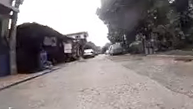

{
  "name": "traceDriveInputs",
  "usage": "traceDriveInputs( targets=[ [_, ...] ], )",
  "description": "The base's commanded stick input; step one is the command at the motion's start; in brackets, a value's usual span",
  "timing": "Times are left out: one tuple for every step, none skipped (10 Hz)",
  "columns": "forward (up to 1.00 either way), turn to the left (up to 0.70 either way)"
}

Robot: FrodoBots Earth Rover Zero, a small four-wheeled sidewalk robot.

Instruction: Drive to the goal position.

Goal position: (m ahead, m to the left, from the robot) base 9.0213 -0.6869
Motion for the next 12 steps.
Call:
traceDriveInputs(
  targets=[
    [1.00,0.00],
    [1.00,0.00],
    [1.00,0.00],
    [1.00,0.00],
    [1.00,0.00],
    [1.00,0.00],
    [1.00,0.00],
    [1.00,0.00],
    [1.00,0.00],
    [1.00,0.00],
    [1.00,0.00],
    [1.00,0.00]
  ],
)
